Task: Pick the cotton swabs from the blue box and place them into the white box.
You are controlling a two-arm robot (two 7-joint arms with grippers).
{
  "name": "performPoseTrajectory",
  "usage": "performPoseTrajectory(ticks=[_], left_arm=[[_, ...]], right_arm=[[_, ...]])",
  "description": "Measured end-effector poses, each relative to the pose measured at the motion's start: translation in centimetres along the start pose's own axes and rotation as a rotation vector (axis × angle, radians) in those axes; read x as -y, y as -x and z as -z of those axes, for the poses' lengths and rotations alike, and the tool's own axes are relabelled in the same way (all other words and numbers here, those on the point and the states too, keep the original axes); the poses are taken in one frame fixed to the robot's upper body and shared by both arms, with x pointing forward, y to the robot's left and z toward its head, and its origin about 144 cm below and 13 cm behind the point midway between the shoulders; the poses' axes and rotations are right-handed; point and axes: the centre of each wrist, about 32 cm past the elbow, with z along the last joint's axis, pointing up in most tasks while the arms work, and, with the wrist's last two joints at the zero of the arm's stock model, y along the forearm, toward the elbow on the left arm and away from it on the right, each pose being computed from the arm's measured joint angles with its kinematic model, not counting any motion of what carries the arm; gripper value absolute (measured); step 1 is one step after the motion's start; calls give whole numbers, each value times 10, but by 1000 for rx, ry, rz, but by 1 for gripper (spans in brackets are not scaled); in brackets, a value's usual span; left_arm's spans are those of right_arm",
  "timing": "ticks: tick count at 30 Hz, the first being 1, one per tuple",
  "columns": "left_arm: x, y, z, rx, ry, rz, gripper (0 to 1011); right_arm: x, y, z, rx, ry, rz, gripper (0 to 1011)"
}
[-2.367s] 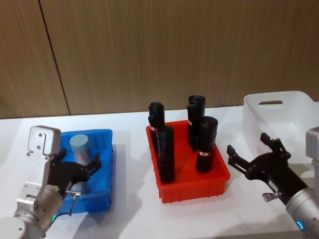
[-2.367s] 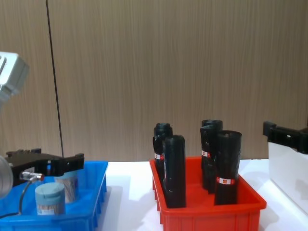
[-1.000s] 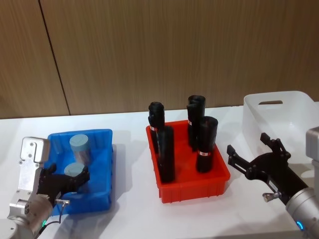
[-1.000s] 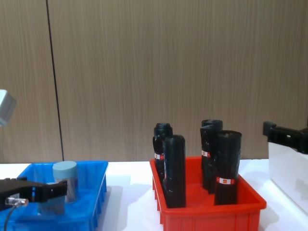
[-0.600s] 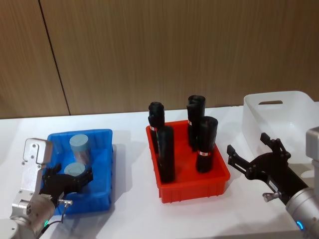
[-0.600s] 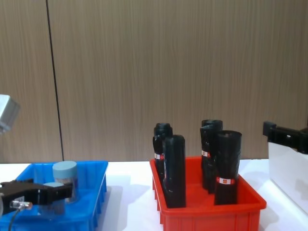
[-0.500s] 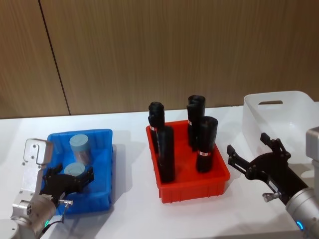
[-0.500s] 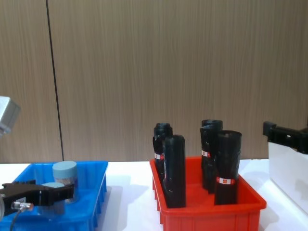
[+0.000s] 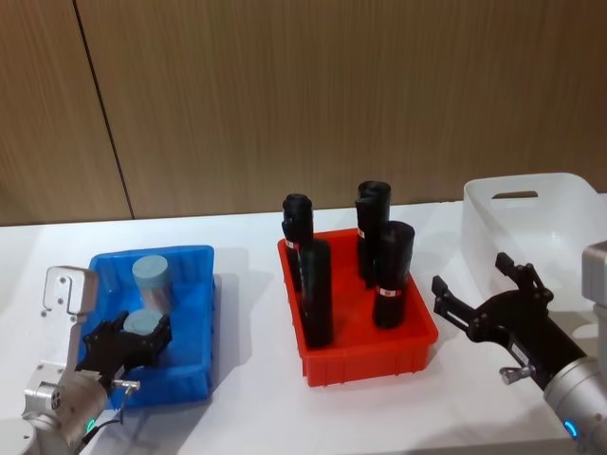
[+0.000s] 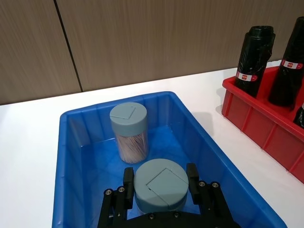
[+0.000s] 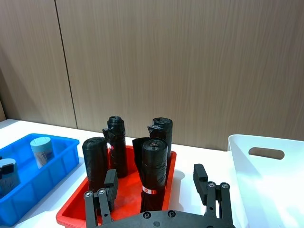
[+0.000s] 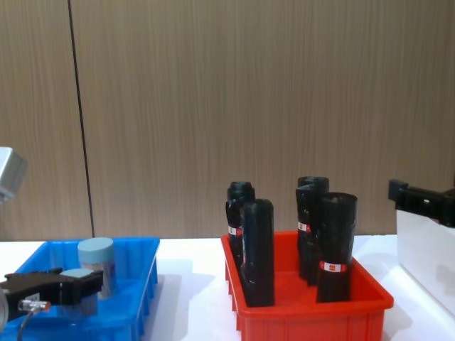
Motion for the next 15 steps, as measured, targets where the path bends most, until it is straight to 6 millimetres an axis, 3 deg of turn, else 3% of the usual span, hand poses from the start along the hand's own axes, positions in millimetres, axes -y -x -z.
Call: performPoseTrajectory(ticks=[15], left_arm=[[-7, 9, -24, 90, 83, 8, 669]], right_arm=[[0, 0, 0, 0, 0, 0, 1002]])
